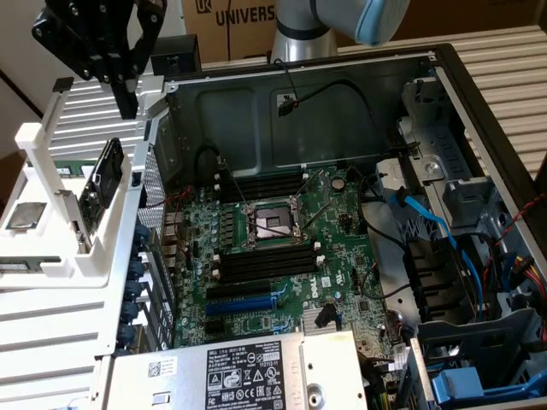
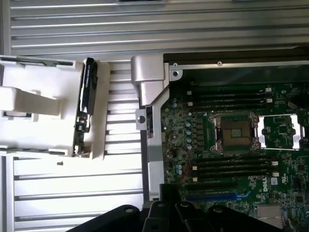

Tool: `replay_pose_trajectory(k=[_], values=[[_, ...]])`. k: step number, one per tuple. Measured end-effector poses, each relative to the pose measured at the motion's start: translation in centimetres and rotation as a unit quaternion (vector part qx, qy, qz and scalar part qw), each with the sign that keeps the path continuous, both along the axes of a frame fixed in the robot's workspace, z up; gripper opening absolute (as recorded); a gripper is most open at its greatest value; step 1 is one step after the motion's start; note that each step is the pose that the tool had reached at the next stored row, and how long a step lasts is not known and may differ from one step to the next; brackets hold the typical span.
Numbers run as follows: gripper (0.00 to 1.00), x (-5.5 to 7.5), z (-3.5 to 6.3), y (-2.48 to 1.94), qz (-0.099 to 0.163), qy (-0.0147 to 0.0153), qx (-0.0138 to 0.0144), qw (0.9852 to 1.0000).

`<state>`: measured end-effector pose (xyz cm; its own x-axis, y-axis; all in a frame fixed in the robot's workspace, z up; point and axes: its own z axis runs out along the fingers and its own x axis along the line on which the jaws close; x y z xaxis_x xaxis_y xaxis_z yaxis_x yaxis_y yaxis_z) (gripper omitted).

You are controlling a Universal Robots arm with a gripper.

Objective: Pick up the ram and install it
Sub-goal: 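Reach for the ram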

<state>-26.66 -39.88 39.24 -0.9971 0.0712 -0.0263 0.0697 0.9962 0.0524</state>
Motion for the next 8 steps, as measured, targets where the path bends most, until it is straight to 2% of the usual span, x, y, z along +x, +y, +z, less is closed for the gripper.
replay_pose_trajectory(k=[3,4,7,8], values=[[0.1,-1.4,0.0,0.0,0.0,-0.0001,0.0006,1.0],[0.1,-2.2,0.0,0.0,0.0,-0.0001,0.0007,1.0],[0.1,-3.6,0.0,0.0,0.0,-0.0001,0.0007,1.0],[0.1,-4.4,0.0,0.0,0.0,0.0,0.0008,1.0]])
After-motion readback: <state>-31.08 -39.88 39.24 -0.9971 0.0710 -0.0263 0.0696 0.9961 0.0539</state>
